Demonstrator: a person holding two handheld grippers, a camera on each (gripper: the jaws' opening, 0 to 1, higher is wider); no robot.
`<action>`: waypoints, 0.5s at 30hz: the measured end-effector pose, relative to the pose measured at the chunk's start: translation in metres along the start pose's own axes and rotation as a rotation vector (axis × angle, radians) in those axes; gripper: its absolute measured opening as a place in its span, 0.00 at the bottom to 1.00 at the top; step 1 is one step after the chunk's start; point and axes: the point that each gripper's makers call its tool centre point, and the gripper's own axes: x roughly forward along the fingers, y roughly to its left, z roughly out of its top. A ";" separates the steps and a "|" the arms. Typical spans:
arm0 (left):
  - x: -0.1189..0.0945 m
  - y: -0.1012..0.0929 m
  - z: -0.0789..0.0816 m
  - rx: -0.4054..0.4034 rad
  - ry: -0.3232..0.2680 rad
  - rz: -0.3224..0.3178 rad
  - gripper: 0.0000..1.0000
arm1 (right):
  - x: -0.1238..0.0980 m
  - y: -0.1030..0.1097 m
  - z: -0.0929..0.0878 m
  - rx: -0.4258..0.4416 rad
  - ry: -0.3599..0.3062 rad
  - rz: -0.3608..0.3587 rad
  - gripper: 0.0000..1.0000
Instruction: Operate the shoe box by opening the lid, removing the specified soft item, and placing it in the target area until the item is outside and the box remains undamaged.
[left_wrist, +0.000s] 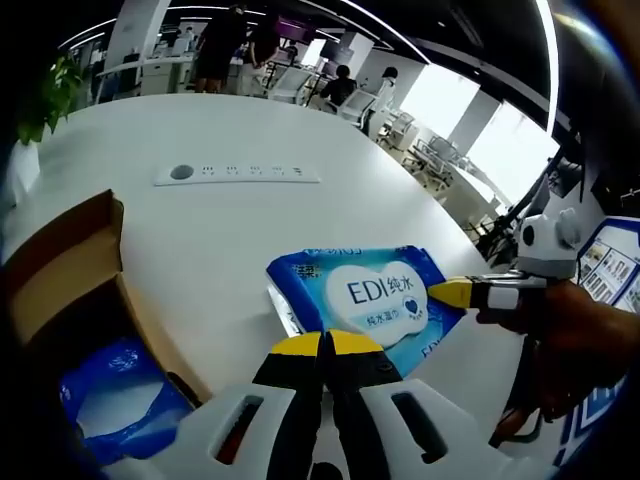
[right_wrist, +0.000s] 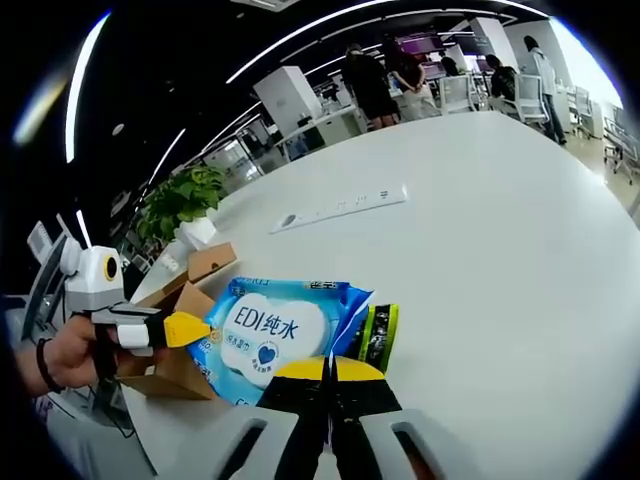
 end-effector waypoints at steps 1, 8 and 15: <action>0.001 0.000 -0.001 0.004 0.003 0.002 0.00 | 0.001 -0.001 0.000 -0.001 0.002 0.000 0.00; 0.010 0.002 -0.003 0.045 0.031 0.030 0.00 | 0.006 -0.007 -0.002 -0.004 0.011 -0.003 0.00; 0.016 0.002 -0.006 0.072 0.063 0.043 0.00 | 0.010 -0.013 -0.006 -0.007 0.030 -0.007 0.00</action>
